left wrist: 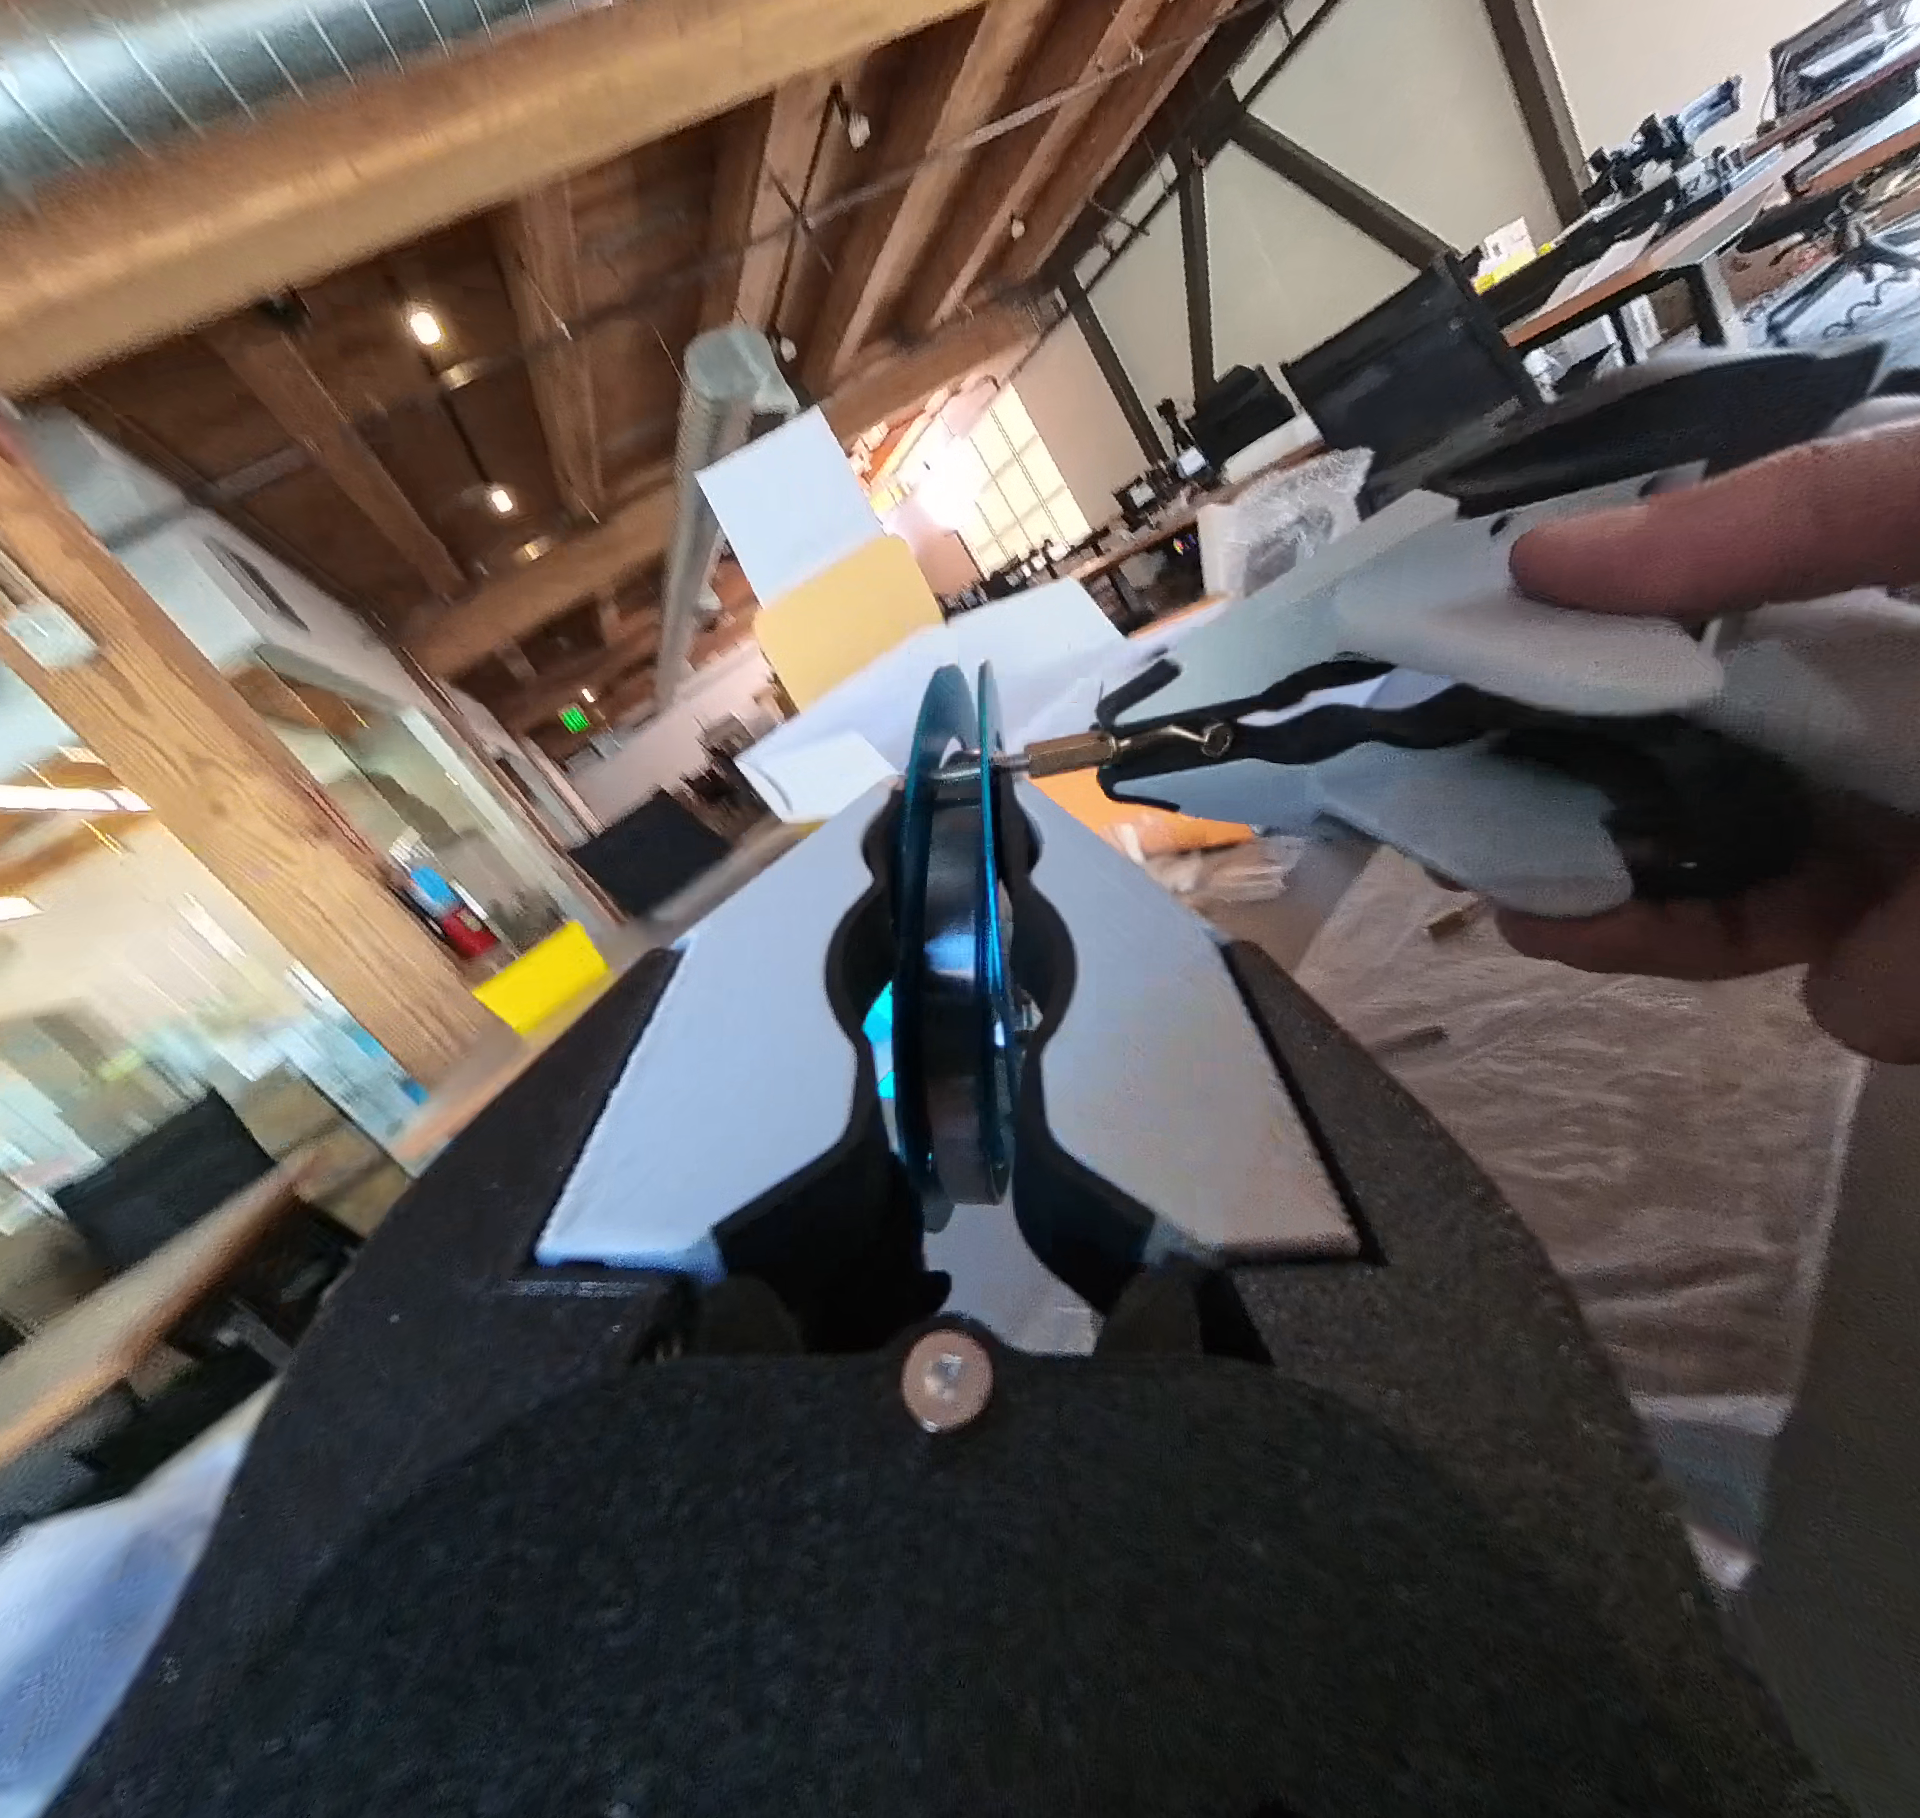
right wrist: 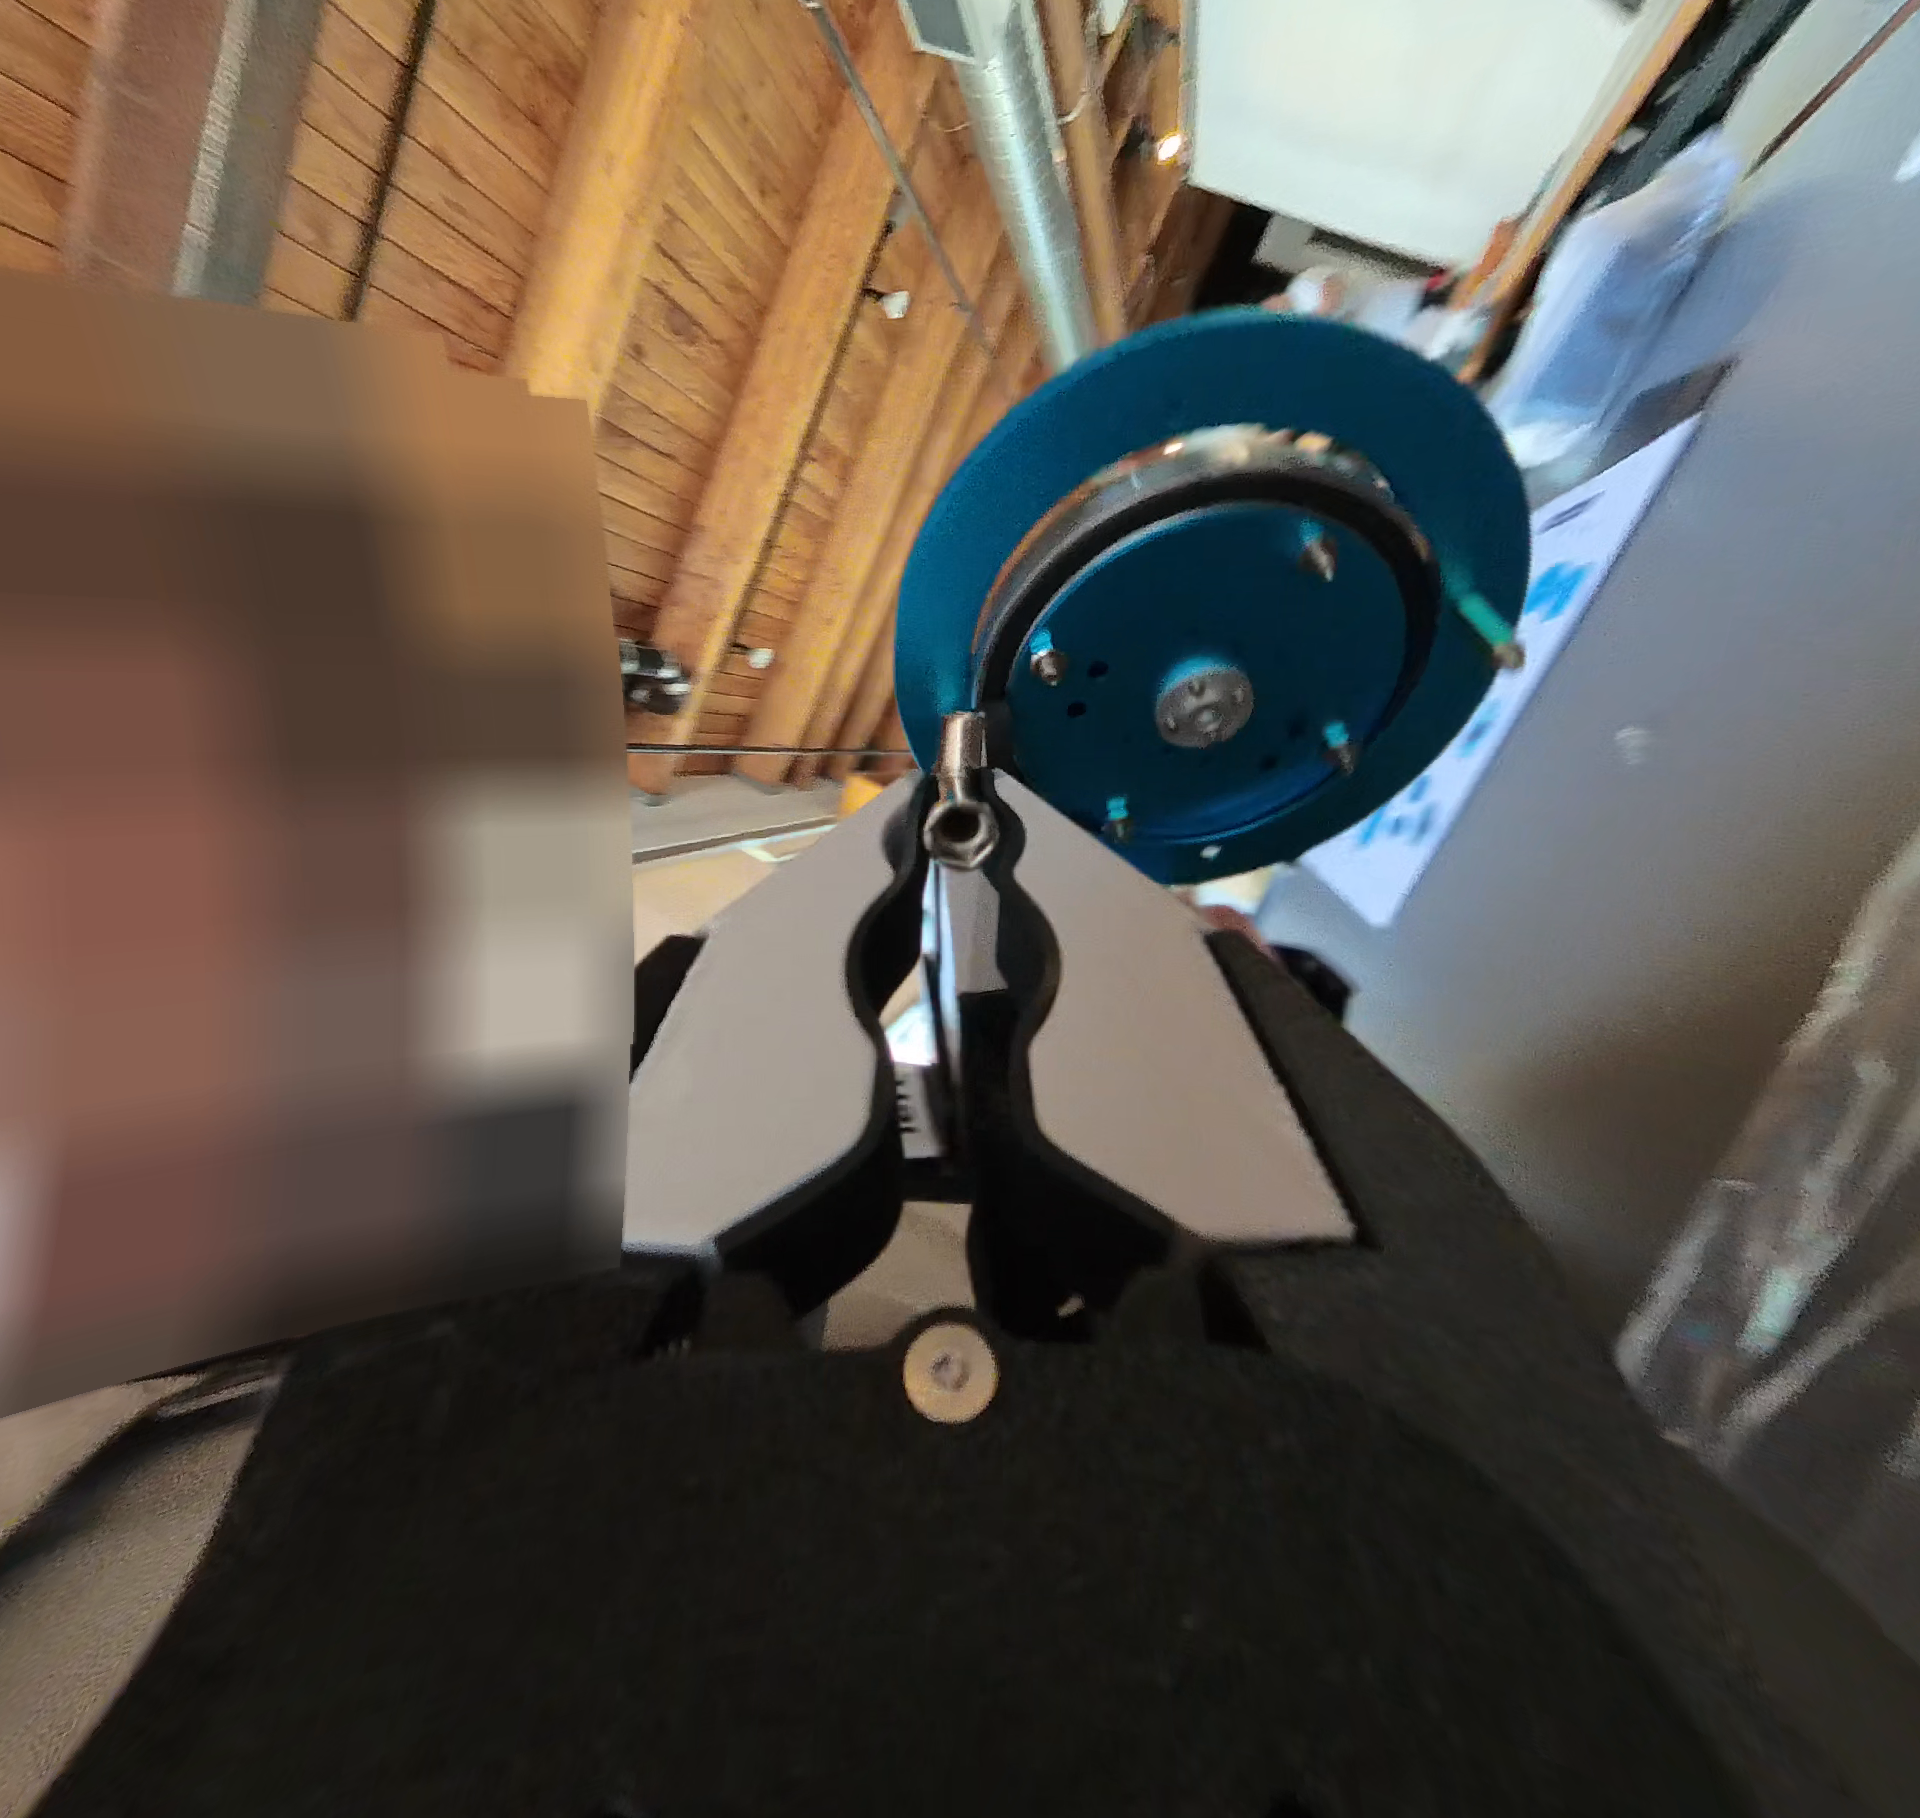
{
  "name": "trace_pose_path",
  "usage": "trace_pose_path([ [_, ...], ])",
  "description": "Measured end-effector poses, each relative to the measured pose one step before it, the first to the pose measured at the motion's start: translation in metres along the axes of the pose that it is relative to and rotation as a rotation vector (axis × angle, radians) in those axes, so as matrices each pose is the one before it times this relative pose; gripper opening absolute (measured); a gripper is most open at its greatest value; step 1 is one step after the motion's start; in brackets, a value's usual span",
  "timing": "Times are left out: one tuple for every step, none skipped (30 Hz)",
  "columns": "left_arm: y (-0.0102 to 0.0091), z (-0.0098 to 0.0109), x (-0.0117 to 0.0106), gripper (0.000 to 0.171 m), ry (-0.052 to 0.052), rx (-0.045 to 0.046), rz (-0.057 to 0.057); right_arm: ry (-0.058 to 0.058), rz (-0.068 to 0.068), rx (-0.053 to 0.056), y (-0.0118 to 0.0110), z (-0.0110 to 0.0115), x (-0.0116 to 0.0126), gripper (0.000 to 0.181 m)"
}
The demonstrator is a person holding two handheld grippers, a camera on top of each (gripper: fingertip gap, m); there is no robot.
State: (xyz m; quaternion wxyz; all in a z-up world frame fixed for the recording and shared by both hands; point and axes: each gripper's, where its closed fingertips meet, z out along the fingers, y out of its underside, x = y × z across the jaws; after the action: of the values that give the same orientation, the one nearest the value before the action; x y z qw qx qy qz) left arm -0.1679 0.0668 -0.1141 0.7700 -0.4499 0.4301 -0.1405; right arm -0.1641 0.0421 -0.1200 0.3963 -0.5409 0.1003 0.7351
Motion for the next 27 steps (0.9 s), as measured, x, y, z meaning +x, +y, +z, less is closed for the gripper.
trace_pose_path([
  [0.00413, 0.00215, 0.00324, 0.014, 0.0102, -0.02319, -0.0339, 0.0468, -0.0716, 0.0052, -0.00282, -0.00266, 0.00386, 0.007],
  [0.00358, 0.00177, 0.00269, 0.013, 0.0077, -0.01316, -0.0358, 0.0425, -0.0824, -0.0004, -0.00229, -0.00231, 0.00311, 0.007],
  [0.00415, 0.00193, 0.00276, 0.014, 0.0109, -0.0215, -0.0381, 0.0471, -0.0787, -0.0057, -0.00155, -0.00213, 0.00323, 0.008],
  [0.00382, 0.00203, 0.00259, 0.014, 0.015, -0.02297, -0.0462, 0.0469, -0.0865, -0.0086, -0.0011, -0.00182, 0.0035, 0.007],
  [0.00317, 0.00186, 0.00249, 0.013, 0.0183, -0.01759, -0.0528, 0.0368, -0.1019, -0.0086, -0.00125, -0.00168, 0.00233, 0.007],
  [0.00284, 0.00178, 0.00198, 0.013, 0.0178, -0.01651, -0.0507, 0.0326, -0.1169, -0.0129, -0.00034, -0.00138, 0.00187, 0.007],
  [0.00226, 0.00151, 0.00159, 0.013, 0.0171, -0.0124, -0.0515, 0.028, -0.1207, -0.0158, 0.00021, -0.00119, 0.00134, 0.007],
  [0.00216, 0.00153, 0.00126, 0.013, 0.0182, -0.01217, -0.0495, 0.0253, -0.1182, -0.0136, 0.00039, -0.00099, 0.00108, 0.007],
  [0.00237, 0.00156, 0.00121, 0.013, 0.0195, -0.01341, -0.0459, 0.0231, -0.112, -0.0131, 0.00071, -0.001, 0.00122, 0.007],
  [0.00251, 0.0014, 0.00081, 0.013, 0.0202, -0.014, -0.0494, 0.0067, -0.0988, -0.0101, 0.00007, -0.00128, -0.00068, 0.007],
  [0.0029, 0.00146, 0.00035, 0.013, 0.0209, -0.01762, -0.0548, 0.0079, -0.0815, -0.0131, 0.00004, -0.00135, -0.0001, 0.006],
  [0.0034, 0.00146, -0.00048, 0.013, 0.0199, -0.02084, -0.0574, 0.0064, -0.0741, -0.0208, 0.00096, -0.00129, -0.00016, 0.006],
  [0.00349, 0.00137, -0.00096, 0.013, 0.0213, -0.02361, -0.0581, -0.0063, -0.0669, -0.0079, -0.00069, -0.00181, -0.0015, 0.006],
  [0.00343, 0.00151, -0.00021, 0.013, 0.0299, -0.02506, -0.0528, -0.0331, -0.0399, 0.029, -0.00535, -0.00319, -0.00411, 0.005],
  [0.00342, 0.00132, 0.00121, 0.014, 0.0406, -0.03099, -0.0472, -0.0368, 0.0066, 0.0463, -0.00776, -0.00421, -0.00342, 0.006],
  [0.0019, 0.0007, 0.00058, 0.014, 0.0319, -0.01947, -0.0471, -0.0582, 0.0499, 0.0562, -0.00886, -0.00425, -0.00447, 0.006],
  [0.00052, 0.00002, 0.00124, 0.014, 0.0317, -0.00873, -0.0411, -0.0805, 0.0781, 0.0776, -0.01169, -0.00511, -0.00668, 0.006],
  [-0.00057, -0.00039, 0.00173, 0.014, 0.0302, -0.00146, -0.0351, -0.058, 0.0626, 0.0853, -0.01191, -0.00566, -0.00468, 0.006],
  [-0.00082, -0.00048, 0.00271, 0.014, 0.0312, -0.00039, -0.0328, -0.0161, 0.0268, 0.065, -0.00856, -0.00515, 0.00001, 0.006],
  [-0.00104, -0.00053, 0.00296, 0.014, 0.0254, 0.00089, -0.0305, -0.0011, -0.0005, 0.0311, -0.00412, -0.00405, 0.00104, 0.006],
  [-0.00133, -0.00073, 0.00325, 0.014, 0.0208, 0.00557, -0.024, -0.0047, -0.0209, 0.0099, -0.00166, -0.003, -0.0011, 0.006],
  [-0.00179, -0.00082, 0.00336, 0.014, 0.0154, 0.00935, -0.0106, -0.0087, -0.0311, 0.008, -0.00194, -0.00214, -0.00287, 0.006],
  [-0.00167, -0.00079, 0.00364, 0.014, 0.0102, 0.00857, 0.0027, -0.0127, -0.0292, 0.0104, -0.00271, -0.00133, -0.00398, 0.006],
  [-0.00145, -0.00081, 0.00309, 0.014, 0.0028, 0.00671, 0.0108, -0.0124, -0.0217, -0.0008, -0.00148, -0.00027, -0.00353, 0.006],
  [-0.00144, -0.0007, 0.0028, 0.014, -0.0005, 0.00665, 0.0144, -0.0046, -0.0181, -0.0112, 0.00002, 0.00006, -0.00196, 0.006],
  [-0.00147, -0.00046, 0.00265, 0.014, -0.0008, 0.00585, 0.0173, 0.0025, -0.0204, -0.0116, 0.00037, 0.00009, -0.00076, 0.006],
  [-0.00146, -0.00028, 0.00241, 0.014, 0.0007, 0.00571, 0.0177, 0.0007, -0.0174, -0.0054, -0.00008, -0.00031, -0.00086, 0.006],
])
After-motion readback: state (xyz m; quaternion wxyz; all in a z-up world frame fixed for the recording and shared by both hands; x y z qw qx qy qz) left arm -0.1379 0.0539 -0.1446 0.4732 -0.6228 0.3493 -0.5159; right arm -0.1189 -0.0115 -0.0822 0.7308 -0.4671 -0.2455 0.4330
